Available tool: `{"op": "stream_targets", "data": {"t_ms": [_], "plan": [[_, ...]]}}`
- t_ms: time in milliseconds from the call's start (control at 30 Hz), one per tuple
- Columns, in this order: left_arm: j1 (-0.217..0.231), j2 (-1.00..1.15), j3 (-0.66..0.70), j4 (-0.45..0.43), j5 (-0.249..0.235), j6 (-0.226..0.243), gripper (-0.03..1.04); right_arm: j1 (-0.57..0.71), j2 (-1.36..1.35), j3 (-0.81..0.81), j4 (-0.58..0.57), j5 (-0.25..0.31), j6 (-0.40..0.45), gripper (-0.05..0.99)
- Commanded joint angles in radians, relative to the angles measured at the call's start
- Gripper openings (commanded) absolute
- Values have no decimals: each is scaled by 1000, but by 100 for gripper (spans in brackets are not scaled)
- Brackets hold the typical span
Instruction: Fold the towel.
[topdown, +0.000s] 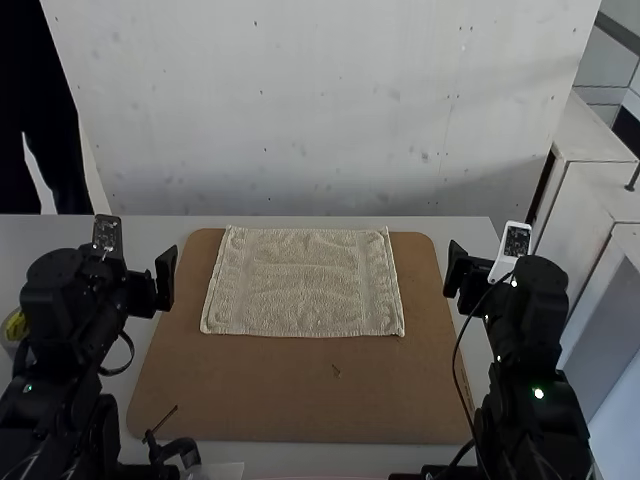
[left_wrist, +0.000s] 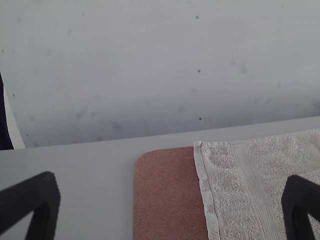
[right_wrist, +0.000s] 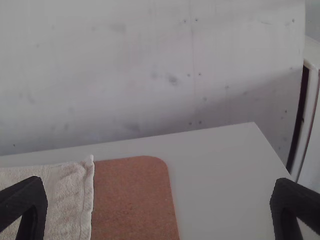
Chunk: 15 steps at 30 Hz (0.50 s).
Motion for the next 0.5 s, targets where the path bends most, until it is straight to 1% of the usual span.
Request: {"op": "stream_targets", "data": {"t_ms": [0,267,300,333,367,400,467], "plan": [[-4,-13,-25,10,5,11,100,8,-15,-17,-70,-4,-2,97],[-5,-13,-25,10,6,9,100,8,-15,-17,-70,-4,-2,97],[-5,-13,-25,10,6,9,100,11,-16,-19,-70,-12,6,97],[-5,-13,-25,10,8,11,100,11,-18,-19,-69,-32,4,97],[-7,-13,-28,10,11,13,100,11,-18,-19,-69,-36,3,97],[-10,-13,-28,12,11,26,100,13,-27,-19,-67,-36,1,97],[-10,-24,-28,18,12,31,100,14,-30,-19,-50,-33,-12,97]]}}
